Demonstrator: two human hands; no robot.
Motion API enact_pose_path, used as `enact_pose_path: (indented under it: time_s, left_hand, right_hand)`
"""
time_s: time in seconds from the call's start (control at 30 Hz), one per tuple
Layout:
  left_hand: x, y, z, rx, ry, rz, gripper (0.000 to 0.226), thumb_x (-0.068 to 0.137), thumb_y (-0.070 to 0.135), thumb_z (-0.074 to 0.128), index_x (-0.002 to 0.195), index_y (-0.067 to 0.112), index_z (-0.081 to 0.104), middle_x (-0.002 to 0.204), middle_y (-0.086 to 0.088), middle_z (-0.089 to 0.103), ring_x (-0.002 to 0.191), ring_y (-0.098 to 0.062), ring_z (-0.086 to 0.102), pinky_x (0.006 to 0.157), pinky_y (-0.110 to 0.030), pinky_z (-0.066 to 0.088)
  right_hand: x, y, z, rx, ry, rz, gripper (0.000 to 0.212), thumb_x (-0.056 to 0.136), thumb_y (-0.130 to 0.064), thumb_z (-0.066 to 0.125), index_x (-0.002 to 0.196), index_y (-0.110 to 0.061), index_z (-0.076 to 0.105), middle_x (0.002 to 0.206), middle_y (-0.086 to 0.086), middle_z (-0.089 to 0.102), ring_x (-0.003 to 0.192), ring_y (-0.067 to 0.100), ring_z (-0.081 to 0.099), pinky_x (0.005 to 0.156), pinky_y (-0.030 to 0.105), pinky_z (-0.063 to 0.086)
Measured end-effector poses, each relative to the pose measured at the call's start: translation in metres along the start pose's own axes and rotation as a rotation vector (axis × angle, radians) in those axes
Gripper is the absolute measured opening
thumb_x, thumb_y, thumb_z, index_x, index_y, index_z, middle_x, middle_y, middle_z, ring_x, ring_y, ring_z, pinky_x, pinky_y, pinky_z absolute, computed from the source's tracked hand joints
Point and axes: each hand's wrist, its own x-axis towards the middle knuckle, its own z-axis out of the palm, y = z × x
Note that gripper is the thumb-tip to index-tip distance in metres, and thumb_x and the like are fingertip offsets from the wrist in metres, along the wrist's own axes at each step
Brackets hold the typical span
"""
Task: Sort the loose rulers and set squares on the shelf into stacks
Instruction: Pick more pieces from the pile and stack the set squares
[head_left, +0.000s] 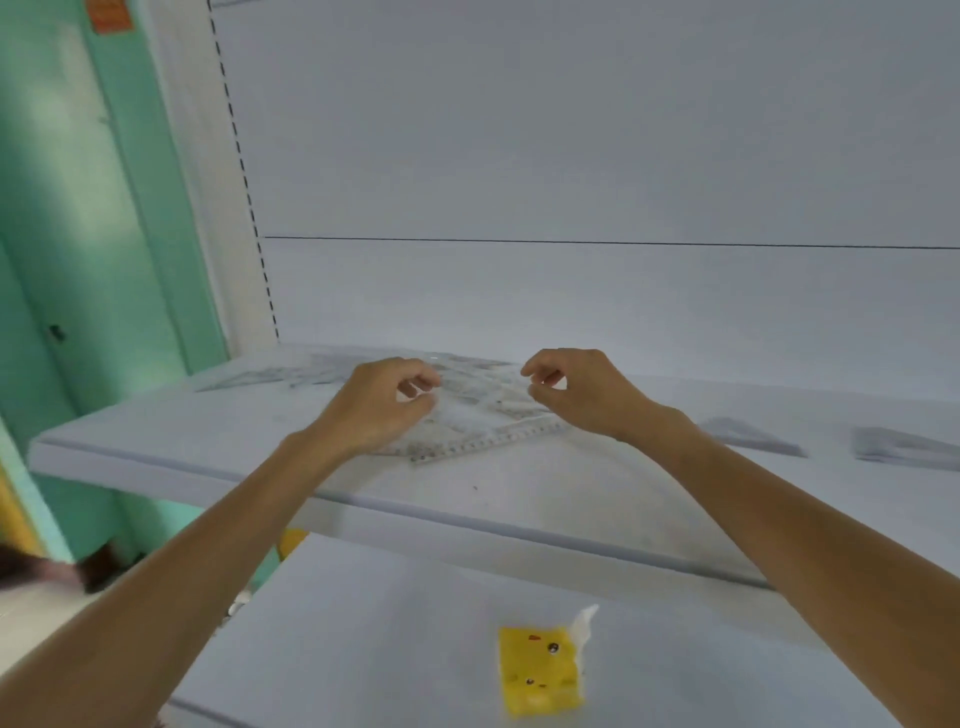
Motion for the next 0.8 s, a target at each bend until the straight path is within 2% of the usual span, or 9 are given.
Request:
enact_pose_path:
  time_s: [0.2,0.4,0.53,0.67,0.8]
  left_hand:
    - [-0.018,-0.085,-0.055,0.02,0.036,-0.109,0.01,0.085,0.017,0.063,0.094,0.022,0.066,0.095,0.009,0.063,0.084,-0.005,0.057,0.074,-0.019,0.04]
    - [-0.016,-0.144,-0.096,0.043,0.043,-0.169,0.013,0.086,0.016,0.062,0.097,0.019,0.067,0.097,0.008,0.063,0.086,-0.006,0.056,0.079,-0.02,0.04]
    - [-0.01,-0.175,-0.108,0.018,0.064,-0.186,0.012,0.085,0.017,0.062,0.094,0.023,0.066,0.098,0.008,0.063,0.088,-0.006,0.056,0.08,-0.019,0.038]
    - [-0.001,-0.202,-0.113,0.044,0.082,-0.212,0.015,0.085,0.017,0.062,0.099,0.019,0.067,0.104,0.001,0.063,0.092,-0.011,0.054,0.08,-0.021,0.036]
    - [0.009,-0.225,-0.116,0.165,0.064,-0.208,0.02,0.086,0.021,0.062,0.104,0.014,0.066,0.113,-0.007,0.063,0.104,-0.022,0.055,0.085,-0.027,0.038]
  right_hand:
    - [0.048,-0.053,0.051,-0.011,-0.051,-0.079,0.023,0.09,-0.019,0.055,0.112,-0.013,0.061,0.106,0.003,0.064,0.095,0.013,0.057,0.086,0.025,0.046]
    - [0.082,-0.085,0.082,-0.011,-0.029,-0.083,0.023,0.09,-0.018,0.055,0.112,-0.011,0.061,0.108,0.004,0.064,0.093,0.012,0.056,0.088,0.025,0.046]
    - [0.097,-0.098,0.103,-0.011,-0.033,-0.034,0.025,0.091,-0.02,0.054,0.114,-0.013,0.06,0.109,0.003,0.062,0.097,0.014,0.057,0.09,0.028,0.047]
    - [0.11,-0.104,0.119,-0.095,-0.091,0.057,0.028,0.089,-0.024,0.056,0.115,-0.015,0.058,0.112,0.003,0.06,0.103,0.019,0.058,0.092,0.035,0.048]
    - [0.122,-0.103,0.126,-0.308,-0.282,0.195,0.043,0.086,-0.038,0.058,0.123,-0.017,0.054,0.128,0.005,0.054,0.113,0.022,0.053,0.09,0.032,0.044]
